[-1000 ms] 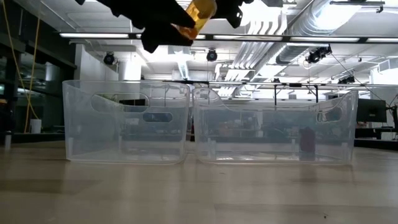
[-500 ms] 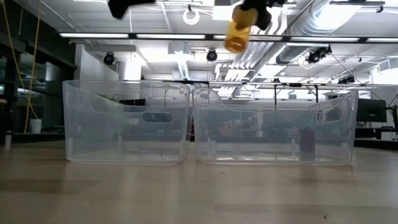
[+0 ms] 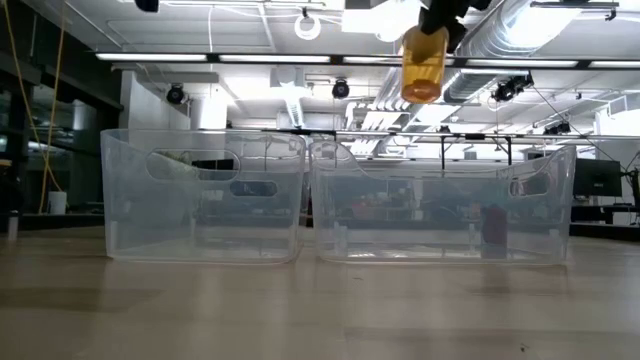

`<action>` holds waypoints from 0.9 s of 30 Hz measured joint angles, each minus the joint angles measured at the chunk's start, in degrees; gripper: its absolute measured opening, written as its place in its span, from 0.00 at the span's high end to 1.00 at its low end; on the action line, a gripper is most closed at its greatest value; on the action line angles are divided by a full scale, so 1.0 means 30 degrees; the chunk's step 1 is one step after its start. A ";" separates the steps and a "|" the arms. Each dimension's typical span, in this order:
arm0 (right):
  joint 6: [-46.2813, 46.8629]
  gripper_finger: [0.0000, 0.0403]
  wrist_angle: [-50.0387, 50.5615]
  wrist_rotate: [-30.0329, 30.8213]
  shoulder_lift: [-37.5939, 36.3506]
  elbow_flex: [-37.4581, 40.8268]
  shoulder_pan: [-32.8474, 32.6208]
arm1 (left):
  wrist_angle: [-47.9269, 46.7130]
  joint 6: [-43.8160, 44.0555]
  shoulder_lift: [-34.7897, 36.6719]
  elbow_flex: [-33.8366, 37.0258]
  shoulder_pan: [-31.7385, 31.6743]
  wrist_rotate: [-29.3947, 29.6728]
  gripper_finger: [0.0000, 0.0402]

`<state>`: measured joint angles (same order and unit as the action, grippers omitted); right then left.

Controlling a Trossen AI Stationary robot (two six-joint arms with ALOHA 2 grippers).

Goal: Pick and place medicine bottles into bin by pill shape (circle, oval)
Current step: Put the large orange pill bottle into the right transparent bin

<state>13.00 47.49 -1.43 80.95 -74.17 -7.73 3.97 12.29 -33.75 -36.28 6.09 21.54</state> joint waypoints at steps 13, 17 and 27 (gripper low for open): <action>0.1345 0.52 0.0676 0.1185 0.3318 0.0000 -0.0731 | 0.0792 -0.0168 0.0436 0.1221 -0.0022 0.0109 0.61; 0.1513 0.52 0.0682 0.2260 0.4737 0.0014 -0.1040 | 0.0795 -0.0170 0.0436 0.1221 -0.0022 0.0116 0.60; 0.2752 0.52 -0.1883 0.2454 0.4356 0.2311 -0.1567 | 0.0784 -0.0172 0.0436 0.1221 -0.0022 0.0109 0.60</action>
<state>21.26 41.84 5.93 94.02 -67.24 -12.43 6.33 11.78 -32.45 -32.62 6.02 21.87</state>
